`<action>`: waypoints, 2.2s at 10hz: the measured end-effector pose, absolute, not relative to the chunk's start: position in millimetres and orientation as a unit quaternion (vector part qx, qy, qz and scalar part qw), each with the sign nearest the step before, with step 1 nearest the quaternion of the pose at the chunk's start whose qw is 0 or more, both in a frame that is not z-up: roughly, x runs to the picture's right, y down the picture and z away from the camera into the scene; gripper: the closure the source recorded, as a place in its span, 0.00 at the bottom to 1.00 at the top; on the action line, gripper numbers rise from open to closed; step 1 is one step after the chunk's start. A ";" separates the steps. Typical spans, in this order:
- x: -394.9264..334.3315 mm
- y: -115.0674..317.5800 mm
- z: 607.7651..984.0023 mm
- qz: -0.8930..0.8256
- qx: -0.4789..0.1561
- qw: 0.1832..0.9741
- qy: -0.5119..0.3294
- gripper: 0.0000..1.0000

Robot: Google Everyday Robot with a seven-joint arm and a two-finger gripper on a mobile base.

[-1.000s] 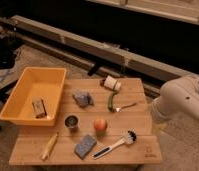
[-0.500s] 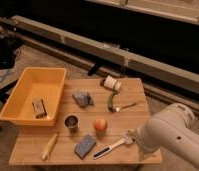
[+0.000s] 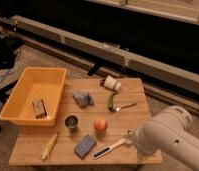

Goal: Place sponge in tray

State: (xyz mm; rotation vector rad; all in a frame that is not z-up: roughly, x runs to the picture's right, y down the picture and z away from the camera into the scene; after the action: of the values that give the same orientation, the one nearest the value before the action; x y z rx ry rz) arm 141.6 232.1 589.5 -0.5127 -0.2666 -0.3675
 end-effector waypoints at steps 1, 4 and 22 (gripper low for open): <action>134.0 231.4 594.0 -0.200 -0.247 0.938 -0.137 0.35; 84.5 231.2 607.4 -0.264 -0.230 0.924 -0.154 0.35; -75.8 257.5 761.5 -0.439 -0.273 0.842 -0.153 0.35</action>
State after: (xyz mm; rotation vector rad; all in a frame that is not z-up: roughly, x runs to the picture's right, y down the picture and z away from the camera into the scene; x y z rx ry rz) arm -75.8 257.5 761.5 -0.5769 -0.3225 -0.9283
